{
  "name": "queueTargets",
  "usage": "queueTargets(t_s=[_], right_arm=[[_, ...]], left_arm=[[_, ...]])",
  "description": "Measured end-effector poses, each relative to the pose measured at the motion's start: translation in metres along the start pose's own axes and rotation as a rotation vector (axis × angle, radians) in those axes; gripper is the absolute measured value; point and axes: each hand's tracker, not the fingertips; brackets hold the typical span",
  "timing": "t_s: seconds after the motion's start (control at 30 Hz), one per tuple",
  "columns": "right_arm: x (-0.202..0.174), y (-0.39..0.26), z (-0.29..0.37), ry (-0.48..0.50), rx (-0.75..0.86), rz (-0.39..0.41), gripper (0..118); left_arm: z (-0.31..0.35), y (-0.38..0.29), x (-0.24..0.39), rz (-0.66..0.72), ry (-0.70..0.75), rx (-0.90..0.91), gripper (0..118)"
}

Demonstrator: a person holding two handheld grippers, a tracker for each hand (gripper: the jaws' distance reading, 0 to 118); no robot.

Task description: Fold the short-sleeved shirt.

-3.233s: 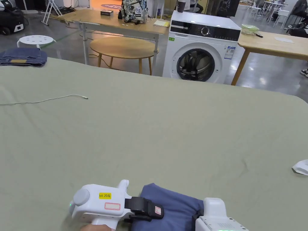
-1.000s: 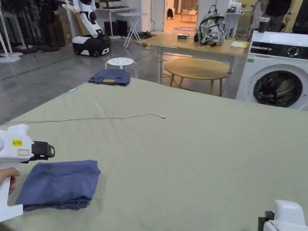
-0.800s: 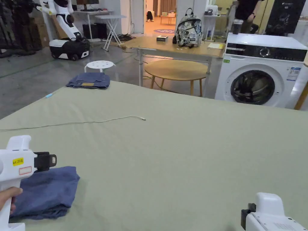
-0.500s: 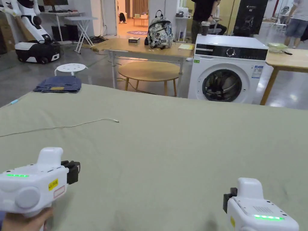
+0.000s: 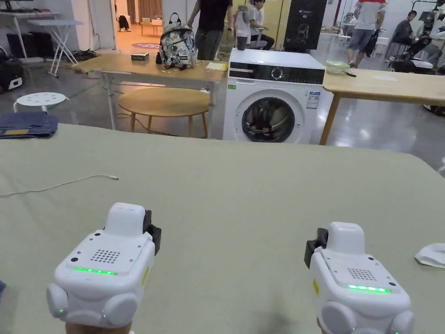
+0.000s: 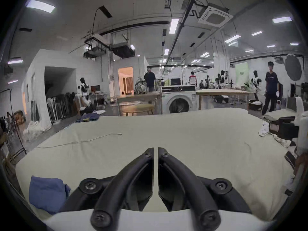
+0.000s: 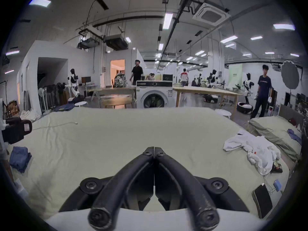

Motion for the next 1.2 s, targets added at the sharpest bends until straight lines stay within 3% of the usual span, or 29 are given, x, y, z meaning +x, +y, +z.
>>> queueTargets(t_s=[0.4, 1.03, 1.07, 1.13, 1.17, 1.2], right_arm=[[0.0, 0.002, 0.02, -0.026, 0.154, -0.006, 0], [-0.006, 0.0, 0.015, -0.026, 0.169, 0.008, 0], [-0.006, 0.0, 0.015, -0.03, 0.171, 0.008, 6], [-0.007, 0.0, 0.015, -0.033, 0.169, 0.008, 40], [-0.008, 0.0, 0.014, -0.037, 0.166, 0.005, 57], [-0.008, -0.001, 0.014, -0.04, 0.165, 0.0, 76]], left_arm=[[0.0, 0.002, -0.016, 0.062, 0.041, 0.035, 0], [0.007, 0.002, -0.021, 0.065, 0.063, 0.08, 1], [0.007, 0.002, -0.021, 0.062, 0.066, 0.08, 6], [0.007, 0.002, -0.021, 0.06, 0.073, 0.074, 26], [0.008, 0.001, -0.022, 0.062, 0.074, 0.074, 39], [0.008, 0.001, -0.023, 0.065, 0.078, 0.074, 62]])
